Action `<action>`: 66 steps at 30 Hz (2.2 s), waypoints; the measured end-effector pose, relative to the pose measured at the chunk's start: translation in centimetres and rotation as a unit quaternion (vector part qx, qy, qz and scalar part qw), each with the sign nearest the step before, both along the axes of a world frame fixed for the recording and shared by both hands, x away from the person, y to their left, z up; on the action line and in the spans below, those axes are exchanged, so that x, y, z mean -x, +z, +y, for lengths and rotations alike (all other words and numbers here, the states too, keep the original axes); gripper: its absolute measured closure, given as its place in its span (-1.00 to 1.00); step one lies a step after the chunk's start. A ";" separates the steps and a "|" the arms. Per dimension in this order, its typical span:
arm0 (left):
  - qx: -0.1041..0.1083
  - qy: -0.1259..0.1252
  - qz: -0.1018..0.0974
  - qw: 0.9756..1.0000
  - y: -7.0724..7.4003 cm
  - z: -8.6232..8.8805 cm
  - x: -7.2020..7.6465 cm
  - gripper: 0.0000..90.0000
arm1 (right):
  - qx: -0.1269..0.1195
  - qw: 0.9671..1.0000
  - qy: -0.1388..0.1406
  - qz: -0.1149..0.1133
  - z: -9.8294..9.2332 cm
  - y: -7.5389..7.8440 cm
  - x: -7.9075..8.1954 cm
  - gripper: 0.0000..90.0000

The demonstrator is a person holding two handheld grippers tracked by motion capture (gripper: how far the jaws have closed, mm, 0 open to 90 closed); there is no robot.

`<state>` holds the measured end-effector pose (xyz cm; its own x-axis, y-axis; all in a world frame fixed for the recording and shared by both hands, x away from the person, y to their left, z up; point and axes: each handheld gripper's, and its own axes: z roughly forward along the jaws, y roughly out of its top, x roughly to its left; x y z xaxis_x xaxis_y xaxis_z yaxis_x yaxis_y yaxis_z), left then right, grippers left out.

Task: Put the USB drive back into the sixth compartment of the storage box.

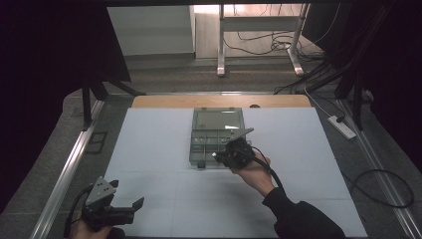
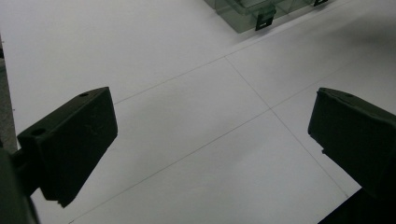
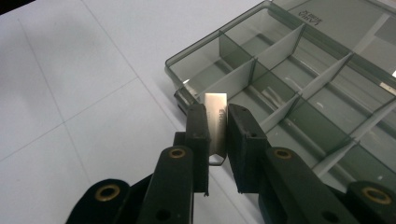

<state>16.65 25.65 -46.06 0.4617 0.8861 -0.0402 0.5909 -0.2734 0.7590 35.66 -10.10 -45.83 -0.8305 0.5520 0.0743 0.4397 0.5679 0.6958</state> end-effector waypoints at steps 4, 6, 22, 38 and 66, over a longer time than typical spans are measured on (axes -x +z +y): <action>0.001 0.000 0.000 1.000 0.0 0.1 0.0 -0.97 | -0.001 1.000 -0.001 -0.001 0.4 -0.2 -0.6 0.75; 0.001 0.000 0.000 1.000 0.0 0.1 0.0 -0.96 | -0.001 1.000 -0.001 -0.002 0.7 -0.3 -0.9 0.75; 0.005 0.002 0.000 1.000 0.0 0.1 0.0 -0.97 | 0.015 1.000 -0.001 -0.020 2.7 -1.2 -2.6 0.75; 0.008 0.002 -0.001 1.000 0.0 0.2 0.0 -0.97 | 0.028 0.999 -0.006 -0.023 2.8 -1.9 -2.7 0.46; 0.009 0.002 -0.001 1.000 0.0 0.2 0.0 -0.97 | 0.022 1.000 -0.013 0.005 1.5 -0.7 -1.3 -0.13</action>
